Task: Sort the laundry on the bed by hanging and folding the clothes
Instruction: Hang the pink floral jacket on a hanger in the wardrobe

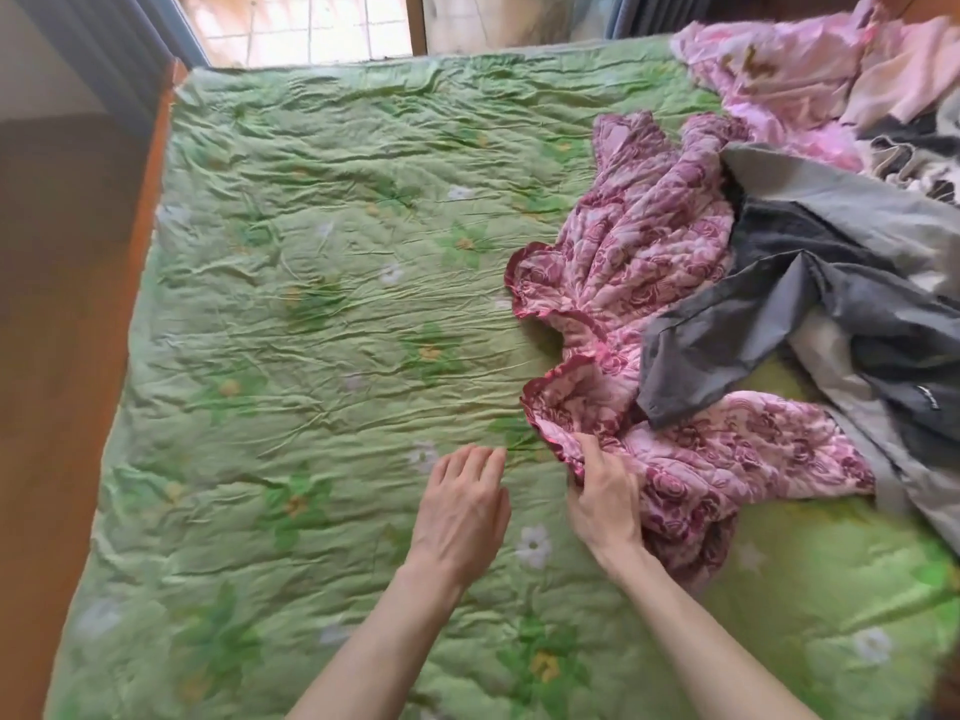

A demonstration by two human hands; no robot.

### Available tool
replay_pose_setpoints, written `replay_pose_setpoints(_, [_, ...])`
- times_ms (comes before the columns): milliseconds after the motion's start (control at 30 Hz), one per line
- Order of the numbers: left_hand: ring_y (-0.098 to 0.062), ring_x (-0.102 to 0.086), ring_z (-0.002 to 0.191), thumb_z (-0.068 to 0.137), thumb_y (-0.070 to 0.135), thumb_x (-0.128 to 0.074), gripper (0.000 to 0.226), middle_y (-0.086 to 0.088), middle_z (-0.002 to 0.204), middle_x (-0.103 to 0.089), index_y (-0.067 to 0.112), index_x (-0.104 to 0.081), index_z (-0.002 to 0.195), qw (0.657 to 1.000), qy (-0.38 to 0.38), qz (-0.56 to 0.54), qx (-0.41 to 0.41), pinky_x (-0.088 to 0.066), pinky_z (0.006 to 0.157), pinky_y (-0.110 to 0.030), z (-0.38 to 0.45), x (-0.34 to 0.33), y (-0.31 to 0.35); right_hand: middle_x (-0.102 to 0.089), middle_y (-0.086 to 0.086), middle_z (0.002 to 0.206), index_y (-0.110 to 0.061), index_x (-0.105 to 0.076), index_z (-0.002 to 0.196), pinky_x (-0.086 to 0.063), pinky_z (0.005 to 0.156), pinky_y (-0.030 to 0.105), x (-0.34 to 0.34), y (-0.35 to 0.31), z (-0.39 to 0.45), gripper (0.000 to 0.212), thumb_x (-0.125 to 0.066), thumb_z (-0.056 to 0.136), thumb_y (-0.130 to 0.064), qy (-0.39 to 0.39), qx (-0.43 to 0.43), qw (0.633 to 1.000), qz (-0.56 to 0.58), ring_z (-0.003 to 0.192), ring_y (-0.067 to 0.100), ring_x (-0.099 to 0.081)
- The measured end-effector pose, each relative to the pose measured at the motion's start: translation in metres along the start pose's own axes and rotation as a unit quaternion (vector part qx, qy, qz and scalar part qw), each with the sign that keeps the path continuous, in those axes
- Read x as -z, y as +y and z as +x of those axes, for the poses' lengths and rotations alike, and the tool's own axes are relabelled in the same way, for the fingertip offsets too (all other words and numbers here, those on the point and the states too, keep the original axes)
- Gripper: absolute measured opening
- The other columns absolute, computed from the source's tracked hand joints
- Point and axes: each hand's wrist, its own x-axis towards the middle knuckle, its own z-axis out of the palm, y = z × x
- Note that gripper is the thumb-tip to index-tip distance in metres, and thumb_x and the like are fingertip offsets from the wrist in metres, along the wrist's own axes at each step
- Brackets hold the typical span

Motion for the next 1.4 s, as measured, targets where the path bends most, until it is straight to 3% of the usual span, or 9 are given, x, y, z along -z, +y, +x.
replay_pose_setpoints(200, [-0.028, -0.046, 0.143, 0.102, 0.029, -0.052, 0.058, -0.008, 0.153, -0.051, 0.011, -0.041, 0.156, 0.999, 0.006, -0.019, -0.027, -0.034, 0.122, -0.042, -0.016, 0.036, 0.035, -0.072, 0.013, 0.118, -0.005, -0.067, 0.123, -0.044, 0.102, 0.058, 0.054, -0.027, -0.075, 0.032, -0.058, 0.094, -0.017, 0.15, 0.009, 0.971, 0.185, 0.113, 0.035, -0.063])
replay_pose_setpoints(400, [-0.018, -0.004, 0.163, 0.105, 0.038, -0.045, 0.078, -0.001, 0.176, -0.007, 0.017, -0.004, 0.168, 0.993, 0.008, -0.053, -0.108, -0.008, 0.132, -0.038, -0.04, 0.076, 0.068, -0.072, 0.001, 0.122, -0.015, -0.068, 0.127, -0.049, 0.105, 0.054, 0.114, -0.038, -0.153, 0.03, -0.057, 0.101, -0.003, 0.079, -0.015, 0.949, 0.306, 0.119, 0.026, -0.064])
replay_pose_setpoints(500, [-0.011, 0.003, 0.162, 0.095, 0.026, -0.051, 0.09, 0.005, 0.176, 0.0, 0.025, 0.002, 0.168, 0.982, 0.037, -0.097, -0.16, -0.003, 0.13, -0.032, -0.052, 0.095, 0.084, -0.074, -0.005, 0.124, -0.019, -0.072, 0.128, -0.049, 0.109, 0.05, 0.142, -0.044, -0.188, 0.035, -0.059, 0.095, -0.017, 0.083, -0.036, 0.932, 0.351, 0.124, 0.016, -0.064])
replay_pose_setpoints(667, [-0.021, -0.041, 0.149, 0.079, 0.024, -0.057, 0.077, -0.003, 0.157, -0.05, 0.014, -0.045, 0.155, 0.964, 0.06, -0.126, -0.225, -0.023, 0.125, -0.033, -0.075, 0.125, 0.104, -0.076, -0.028, 0.095, -0.055, -0.079, 0.092, -0.056, 0.087, 0.017, 0.181, -0.065, -0.232, 0.05, -0.072, 0.091, -0.005, 0.154, -0.093, 0.869, 0.461, 0.106, -0.002, -0.07])
replay_pose_setpoints(900, [-0.03, -0.062, 0.116, 0.086, 0.008, -0.062, 0.041, -0.004, 0.126, -0.066, 0.017, -0.07, 0.125, 0.971, 0.072, -0.146, -0.173, -0.052, 0.096, -0.044, -0.106, 0.156, 0.1, -0.077, -0.019, 0.095, -0.032, -0.082, 0.082, -0.048, 0.07, 0.001, 0.246, -0.071, -0.253, 0.039, -0.062, 0.093, 0.0, 0.227, -0.106, 0.801, 0.543, 0.081, -0.02, -0.065])
replay_pose_setpoints(1033, [-0.032, -0.064, 0.11, 0.097, 0.008, -0.066, 0.03, -0.011, 0.117, -0.067, 0.014, -0.072, 0.126, 0.967, 0.072, -0.2, -0.14, -0.053, 0.088, -0.047, -0.121, 0.171, 0.099, -0.066, -0.043, 0.094, -0.032, -0.08, 0.083, -0.045, 0.088, 0.004, 0.285, -0.054, -0.269, 0.038, -0.054, 0.098, -0.008, 0.19, -0.078, 0.847, 0.49, 0.093, -0.022, -0.06])
replay_pose_setpoints(1133, [-0.031, -0.069, 0.104, 0.099, 0.013, -0.068, 0.027, -0.01, 0.115, -0.072, 0.011, -0.072, 0.125, 0.963, 0.091, -0.214, -0.133, -0.053, 0.085, -0.041, -0.132, 0.185, 0.099, -0.074, -0.028, 0.1, -0.036, -0.079, 0.1, -0.05, 0.079, 0.007, 0.302, -0.034, -0.278, 0.033, -0.056, 0.098, -0.012, 0.19, -0.059, 0.858, 0.474, 0.094, -0.013, -0.067])
replay_pose_setpoints(1233, [-0.032, -0.07, 0.095, 0.099, 0.013, -0.068, 0.02, -0.01, 0.105, -0.072, 0.005, -0.069, 0.117, 0.965, 0.108, -0.21, -0.118, -0.053, 0.08, -0.044, -0.147, 0.201, 0.096, -0.072, -0.009, 0.118, -0.034, -0.064, 0.126, -0.049, 0.09, 0.021, 0.309, -0.014, -0.277, 0.032, -0.056, 0.101, -0.014, 0.146, -0.069, 0.882, 0.443, 0.115, 0.009, -0.065])
replay_pose_setpoints(1400, [-0.029, -0.067, 0.098, 0.104, 0.019, -0.059, 0.02, -0.007, 0.107, -0.071, 0.011, -0.059, 0.122, 0.967, 0.128, -0.192, -0.108, -0.049, 0.081, -0.039, -0.173, 0.233, 0.097, -0.061, -0.015, 0.125, -0.068, -0.042, 0.113, -0.043, 0.089, 0.018, 0.327, -0.013, -0.269, 0.055, -0.055, 0.105, -0.015, 0.113, -0.046, 0.908, 0.4, 0.105, -0.017, -0.058])
